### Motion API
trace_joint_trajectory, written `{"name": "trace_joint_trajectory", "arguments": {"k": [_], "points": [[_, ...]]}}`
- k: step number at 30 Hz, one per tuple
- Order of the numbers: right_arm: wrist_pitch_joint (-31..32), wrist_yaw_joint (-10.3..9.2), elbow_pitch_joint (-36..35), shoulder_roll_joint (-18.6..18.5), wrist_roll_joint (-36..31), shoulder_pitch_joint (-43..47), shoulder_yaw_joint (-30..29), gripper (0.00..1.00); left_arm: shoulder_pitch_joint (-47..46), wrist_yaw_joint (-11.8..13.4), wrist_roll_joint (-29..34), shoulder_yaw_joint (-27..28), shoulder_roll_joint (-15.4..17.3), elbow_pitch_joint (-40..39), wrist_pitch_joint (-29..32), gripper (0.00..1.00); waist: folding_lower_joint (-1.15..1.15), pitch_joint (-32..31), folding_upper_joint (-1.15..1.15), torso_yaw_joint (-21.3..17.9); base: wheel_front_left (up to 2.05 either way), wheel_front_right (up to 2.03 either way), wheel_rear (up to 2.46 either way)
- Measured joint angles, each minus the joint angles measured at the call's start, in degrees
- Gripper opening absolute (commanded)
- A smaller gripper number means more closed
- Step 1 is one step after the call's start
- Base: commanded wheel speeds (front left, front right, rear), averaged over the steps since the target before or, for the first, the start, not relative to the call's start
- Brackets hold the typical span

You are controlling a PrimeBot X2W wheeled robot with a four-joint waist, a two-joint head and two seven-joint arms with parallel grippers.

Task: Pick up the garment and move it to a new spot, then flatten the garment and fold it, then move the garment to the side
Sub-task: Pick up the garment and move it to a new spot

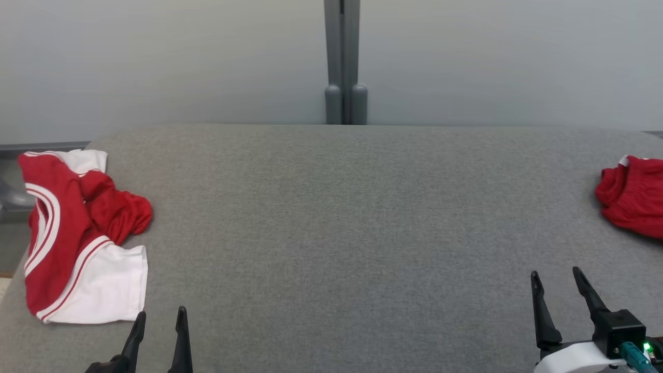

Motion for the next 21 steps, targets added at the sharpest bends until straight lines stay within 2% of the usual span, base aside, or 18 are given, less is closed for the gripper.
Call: {"name": "trace_joint_trajectory", "arguments": {"k": [3,8,14,21], "points": [[0.00,0.00,-0.01,0.18,0.32,0.15,1.36,1.00,0.02,0.00,0.15,0.16,0.24,-0.07,0.00,1.00,0.00,-0.11,0.00,2.73,0.00,0.00,0.00],[0.00,0.01,0.93,0.52,3.11,-0.30,7.36,1.00,0.65,-0.09,0.15,2.27,0.74,-0.11,-0.01,1.00,0.00,-0.29,0.00,8.08,0.00,0.00,0.00],[0.00,0.01,1.30,0.51,3.83,-1.12,8.58,1.00,1.77,-0.08,-0.11,3.54,0.77,-0.22,0.00,1.00,0.00,-0.39,0.00,13.87,0.00,0.00,0.00],[0.00,0.01,1.93,0.34,4.01,-1.15,8.79,1.00,0.40,-0.09,-1.92,2.61,1.43,2.46,0.00,1.00,0.00,0.92,0.00,16.17,0.00,0.00,0.00]]}}
